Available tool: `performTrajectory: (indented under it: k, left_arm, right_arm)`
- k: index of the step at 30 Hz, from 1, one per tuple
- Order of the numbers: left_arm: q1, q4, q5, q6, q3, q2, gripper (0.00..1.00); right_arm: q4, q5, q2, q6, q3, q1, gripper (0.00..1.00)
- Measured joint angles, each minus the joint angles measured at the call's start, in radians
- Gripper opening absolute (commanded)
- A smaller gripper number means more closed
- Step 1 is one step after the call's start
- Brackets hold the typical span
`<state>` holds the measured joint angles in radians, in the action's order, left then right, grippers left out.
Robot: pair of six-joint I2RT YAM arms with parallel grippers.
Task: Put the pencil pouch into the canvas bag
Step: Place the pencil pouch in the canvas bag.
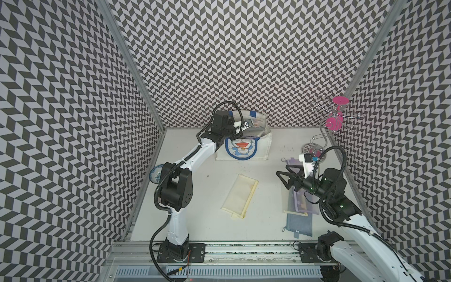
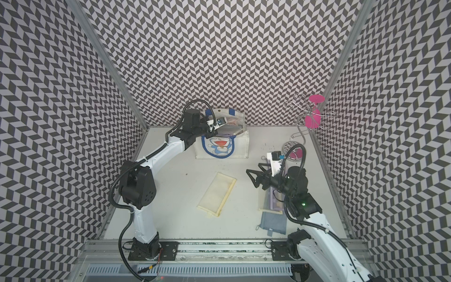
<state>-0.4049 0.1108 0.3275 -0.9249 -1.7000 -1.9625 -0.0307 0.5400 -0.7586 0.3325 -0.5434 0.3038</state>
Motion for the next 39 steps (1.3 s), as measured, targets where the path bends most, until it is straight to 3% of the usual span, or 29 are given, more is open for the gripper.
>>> performTrajectory:
  k: [4, 8, 16, 26, 32, 39]
  left_arm:
    - [0.0, 0.013, -0.005, 0.006, 0.0, -0.025, 0.33]
    - [-0.001, 0.025, -0.024, 0.011, 0.0, -0.027, 0.44]
    - [-0.001, 0.027, -0.053, 0.037, 0.01, 0.009, 0.48]
    - [-0.017, 0.067, -0.076, 0.109, 0.102, 0.196, 0.47]
    - [-0.032, 0.077, -0.087, 0.296, 0.102, 0.247, 0.31]
    - [-0.071, 0.22, -0.152, 0.6, -0.181, 0.049, 0.3]
  right_arm:
    - [0.0, 0.0, 0.0, 0.0, 0.0, 0.0, 0.86]
    - [0.0, 0.0, 0.0, 0.0, 0.0, -0.001, 0.86]
    - [0.0, 0.0, 0.0, 0.0, 0.0, -0.001, 0.86]
    - [-0.013, 0.011, 0.0, 0.012, 0.006, -0.005, 0.86]
    - [-0.023, 0.015, 0.001, 0.019, 0.015, -0.005, 0.86]
    - [-0.023, 0.014, 0.001, 0.02, 0.016, -0.006, 0.86]
